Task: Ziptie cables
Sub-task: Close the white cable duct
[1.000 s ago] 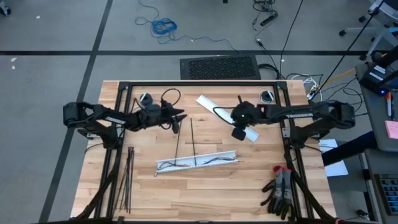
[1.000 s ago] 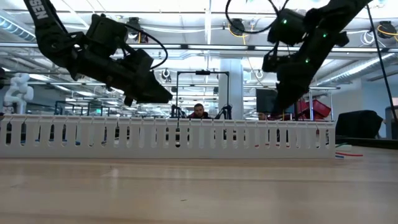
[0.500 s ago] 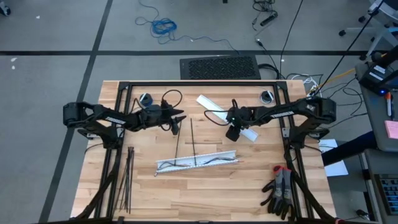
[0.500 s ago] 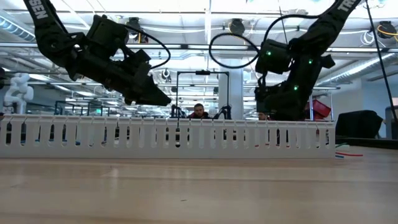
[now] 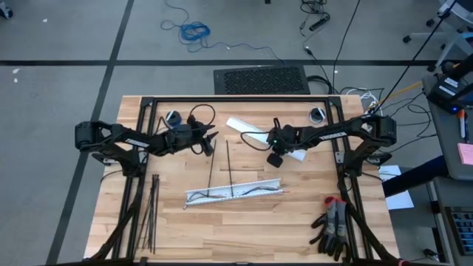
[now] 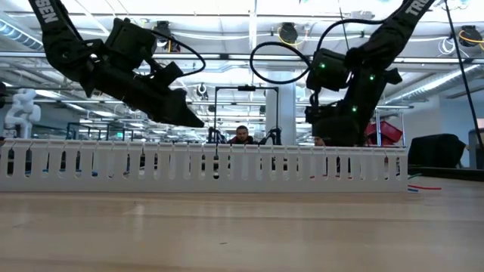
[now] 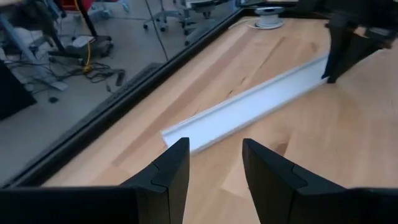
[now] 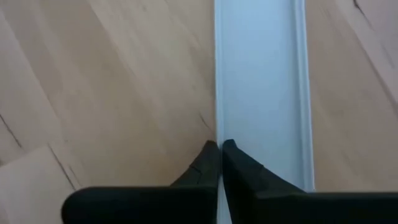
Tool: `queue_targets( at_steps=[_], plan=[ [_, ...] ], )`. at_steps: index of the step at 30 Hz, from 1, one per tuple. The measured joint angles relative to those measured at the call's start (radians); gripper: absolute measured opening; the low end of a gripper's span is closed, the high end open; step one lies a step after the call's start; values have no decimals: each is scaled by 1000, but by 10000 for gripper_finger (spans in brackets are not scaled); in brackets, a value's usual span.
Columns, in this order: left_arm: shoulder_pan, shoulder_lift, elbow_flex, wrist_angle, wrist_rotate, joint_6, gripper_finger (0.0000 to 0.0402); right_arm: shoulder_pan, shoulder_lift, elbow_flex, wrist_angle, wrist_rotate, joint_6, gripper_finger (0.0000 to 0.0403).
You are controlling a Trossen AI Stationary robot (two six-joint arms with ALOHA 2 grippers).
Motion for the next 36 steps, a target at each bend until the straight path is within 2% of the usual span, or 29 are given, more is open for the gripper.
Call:
queue_targets(
  at_steps=[4,9,13,17,24,30,36],
  plan=[
    [0,0,0,-1,-4,-55,145,42,-78,46,-99,42,-69,2],
    [0,0,0,-24,-2,-132,145,94,-194,175,-262,139,-136,1],
    [-1,0,0,-33,1,-136,145,130,-272,257,-347,159,-172,0],
    [-1,0,0,-38,-12,-33,145,160,-330,293,-405,157,-190,0],
    [-4,0,0,-34,-148,192,145,178,-409,306,-474,155,-178,1],
    [-39,0,0,-16,-125,435,160,179,-423,306,-487,151,-163,1],
    [-43,0,0,-23,-95,378,188,179,-420,306,-470,147,-149,1]
  ],
)
